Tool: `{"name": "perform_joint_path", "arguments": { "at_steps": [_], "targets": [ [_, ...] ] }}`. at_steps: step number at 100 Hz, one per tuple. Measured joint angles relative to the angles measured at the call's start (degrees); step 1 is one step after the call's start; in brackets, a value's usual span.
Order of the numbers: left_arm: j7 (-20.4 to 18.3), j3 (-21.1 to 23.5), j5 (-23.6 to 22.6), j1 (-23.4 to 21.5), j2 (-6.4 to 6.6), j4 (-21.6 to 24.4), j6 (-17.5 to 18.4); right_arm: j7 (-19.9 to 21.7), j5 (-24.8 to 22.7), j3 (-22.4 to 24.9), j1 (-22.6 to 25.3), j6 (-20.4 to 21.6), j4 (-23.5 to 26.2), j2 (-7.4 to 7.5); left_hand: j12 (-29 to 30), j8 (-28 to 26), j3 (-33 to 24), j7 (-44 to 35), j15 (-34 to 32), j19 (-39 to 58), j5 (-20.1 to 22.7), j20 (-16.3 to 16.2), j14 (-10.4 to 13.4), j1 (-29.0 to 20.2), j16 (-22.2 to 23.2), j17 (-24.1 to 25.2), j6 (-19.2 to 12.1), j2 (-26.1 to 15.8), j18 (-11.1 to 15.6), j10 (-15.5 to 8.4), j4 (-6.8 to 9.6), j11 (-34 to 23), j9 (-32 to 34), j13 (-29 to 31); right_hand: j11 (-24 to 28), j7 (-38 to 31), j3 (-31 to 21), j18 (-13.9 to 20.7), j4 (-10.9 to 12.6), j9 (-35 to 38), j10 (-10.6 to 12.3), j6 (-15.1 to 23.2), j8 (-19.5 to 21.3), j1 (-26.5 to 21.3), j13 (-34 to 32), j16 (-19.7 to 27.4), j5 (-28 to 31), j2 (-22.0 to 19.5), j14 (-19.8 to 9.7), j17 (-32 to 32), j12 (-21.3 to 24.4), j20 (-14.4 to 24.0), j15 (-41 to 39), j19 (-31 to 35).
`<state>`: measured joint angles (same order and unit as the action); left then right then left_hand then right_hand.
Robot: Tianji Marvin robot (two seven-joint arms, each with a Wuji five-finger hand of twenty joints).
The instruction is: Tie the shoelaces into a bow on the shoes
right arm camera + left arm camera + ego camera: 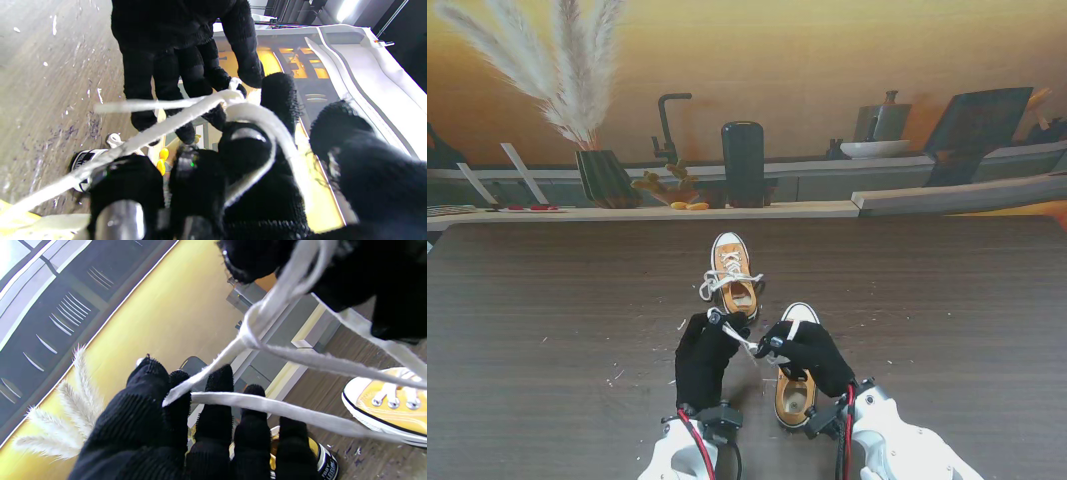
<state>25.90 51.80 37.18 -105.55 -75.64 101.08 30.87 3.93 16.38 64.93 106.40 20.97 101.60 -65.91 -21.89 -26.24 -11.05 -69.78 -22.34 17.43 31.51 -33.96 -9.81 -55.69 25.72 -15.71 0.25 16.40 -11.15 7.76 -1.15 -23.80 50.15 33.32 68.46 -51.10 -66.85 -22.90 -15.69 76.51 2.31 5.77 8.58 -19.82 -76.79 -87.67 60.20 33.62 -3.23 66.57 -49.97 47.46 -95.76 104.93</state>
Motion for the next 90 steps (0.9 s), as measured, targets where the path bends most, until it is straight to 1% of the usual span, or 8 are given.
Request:
{"name": "perform_joint_path", "arguments": {
  "at_steps": [12,25,36,51,57,68,73,90],
  "targets": [
    [-1.15,0.45,1.40,-0.03,-0.11,0.23,-0.05,-0.46,0.07,0.22,0.39,-0.49,0.10,-0.08,-5.80,0.00,0.00,-0.73,-7.37,17.23,-0.22,-1.75,0.01,-0.88,2.89,1.54,1.03,0.42,-0.35,0.00,-0.01,-4.51,2.52,3.10,-3.98,-0.82,0.01,-6.29,0.00,-2.17,-4.73,0.68,0.00,0.00,2.23,0.00,-0.04,0.00,7.63,-2.06,0.57,-4.40,12.08,-4.07],
    [-1.00,0.97,0.54,-0.16,-0.08,0.39,-0.62,-1.46,0.40,0.65,1.29,-1.73,0.76,-0.23,-8.86,0.00,0.00,-0.75,-12.64,33.59,0.56,-1.48,-0.01,-0.64,5.89,3.94,1.08,0.72,-0.37,0.00,-0.01,-7.11,3.90,3.85,-11.64,-2.78,0.05,-7.09,0.00,-15.26,-8.64,1.98,1.05,0.00,8.11,3.85,-0.71,0.00,17.32,-21.41,6.11,-5.55,39.85,-15.69],
    [-0.64,1.30,-0.32,-0.23,-0.06,0.45,-1.07,-1.30,2.02,1.04,1.99,-2.47,1.28,-0.30,-11.07,0.00,-2.09,-0.75,-14.22,37.20,0.40,0.22,-0.15,-0.68,6.46,3.94,1.11,2.19,-0.38,0.56,-0.39,-7.69,4.69,3.85,-16.75,-4.21,1.04,-4.56,0.00,-25.39,-9.03,2.42,2.46,-0.39,15.10,10.05,-0.86,0.57,20.83,-38.63,12.25,-4.43,62.13,-25.76],
    [-0.04,2.00,-1.55,-0.44,-0.07,0.45,-1.33,-1.00,4.86,1.63,2.73,-3.36,1.86,-0.45,-13.07,0.00,-6.01,0.02,-16.28,39.45,2.34,0.99,-0.53,-0.66,7.39,3.81,1.17,4.37,-0.40,1.59,-0.56,-7.92,6.79,6.01,-21.57,-5.07,0.75,-2.11,0.00,-32.34,-9.07,2.51,6.35,-1.09,25.17,13.84,-1.27,0.60,21.44,-50.27,18.69,-5.53,73.13,-36.60],
    [0.67,2.30,-3.07,-0.57,-0.09,0.45,-1.47,-1.40,4.37,1.75,2.93,-3.59,2.03,-0.55,-13.19,0.00,-7.75,0.73,-17.26,40.06,3.27,1.00,-0.54,-0.61,7.47,3.15,1.18,5.19,-0.41,1.71,-1.13,-8.42,8.33,6.75,-23.13,-5.05,0.76,-1.59,0.00,-33.62,-9.08,2.10,8.95,-1.09,26.97,23.69,-1.26,0.18,22.34,-52.30,21.51,-6.58,76.35,-39.62],
    [2.44,2.70,-5.01,-0.62,-0.23,0.35,-1.80,-2.03,4.49,1.91,3.25,-4.25,2.36,-0.73,-14.18,1.09,-12.95,3.28,-17.75,40.81,5.47,1.66,-0.54,-0.46,7.47,1.82,1.28,7.97,-0.41,1.85,-2.30,-7.64,10.85,8.84,-25.86,-4.88,1.43,-1.48,0.00,-35.84,-9.73,-0.91,15.52,-1.70,27.19,59.95,-1.16,-2.07,25.52,-55.17,25.07,-9.38,84.46,-46.31],
    [2.42,2.94,-4.85,-0.63,-0.28,0.29,-1.90,-2.17,4.81,1.98,3.38,-4.60,2.50,-0.80,-14.24,1.45,-14.90,4.24,-17.76,41.46,6.22,1.75,-0.54,0.24,7.47,0.73,1.29,8.68,-0.45,1.93,-2.83,-7.04,12.47,10.31,-26.80,-4.75,1.30,-1.48,0.00,-36.41,-9.95,-2.68,18.47,-1.71,27.19,70.77,-0.48,-3.27,26.21,-55.74,26.42,-10.22,86.94,-48.44],
    [2.02,3.42,-3.80,-0.58,-0.28,-0.07,-2.20,-5.36,2.36,1.86,3.46,-5.19,2.66,-1.13,-14.41,1.47,-17.32,6.52,-21.19,45.85,8.07,1.72,-0.88,1.22,7.48,-2.05,1.34,9.41,-1.97,1.93,-3.76,-8.53,15.77,13.68,-33.85,-4.78,1.74,-3.30,1.15,-32.80,-12.41,-7.59,25.97,-2.94,26.89,74.95,1.94,-6.27,28.19,-51.23,31.38,-13.43,85.64,-52.26]
  ]
}}
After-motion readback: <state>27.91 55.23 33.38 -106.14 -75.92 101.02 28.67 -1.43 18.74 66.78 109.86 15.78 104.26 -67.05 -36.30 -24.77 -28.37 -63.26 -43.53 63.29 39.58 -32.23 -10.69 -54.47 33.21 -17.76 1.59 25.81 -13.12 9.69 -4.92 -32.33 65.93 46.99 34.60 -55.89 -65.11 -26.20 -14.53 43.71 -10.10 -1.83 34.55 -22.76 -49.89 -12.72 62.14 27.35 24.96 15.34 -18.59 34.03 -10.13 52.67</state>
